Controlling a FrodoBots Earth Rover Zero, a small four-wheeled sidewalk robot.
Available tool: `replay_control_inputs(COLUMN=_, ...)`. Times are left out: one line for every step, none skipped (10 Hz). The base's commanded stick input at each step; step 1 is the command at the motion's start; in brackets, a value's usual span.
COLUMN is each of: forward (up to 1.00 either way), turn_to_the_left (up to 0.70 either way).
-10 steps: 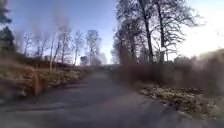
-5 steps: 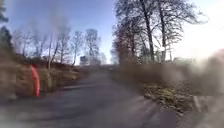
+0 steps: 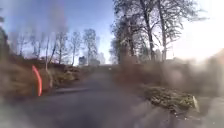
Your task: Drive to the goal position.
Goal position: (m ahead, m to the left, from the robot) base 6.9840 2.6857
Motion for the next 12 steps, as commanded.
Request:
replay_control_inputs(forward=1.00, turn_to_the_left=0.40)
replay_control_inputs(forward=1.00, turn_to_the_left=0.40)
replay_control_inputs(forward=1.00, turn_to_the_left=0.40)
replay_control_inputs(forward=1.00, turn_to_the_left=0.40)
replay_control_inputs(forward=1.00, turn_to_the_left=0.20)
replay_control_inputs(forward=1.00, turn_to_the_left=0.00)
replay_control_inputs(forward=1.00, turn_to_the_left=0.00)
replay_control_inputs(forward=1.00, turn_to_the_left=0.00)
replay_control_inputs(forward=1.00, turn_to_the_left=0.00)
replay_control_inputs(forward=1.00, turn_to_the_left=0.00)
replay_control_inputs(forward=1.00, turn_to_the_left=0.00)
replay_control_inputs(forward=1.00, turn_to_the_left=0.00)
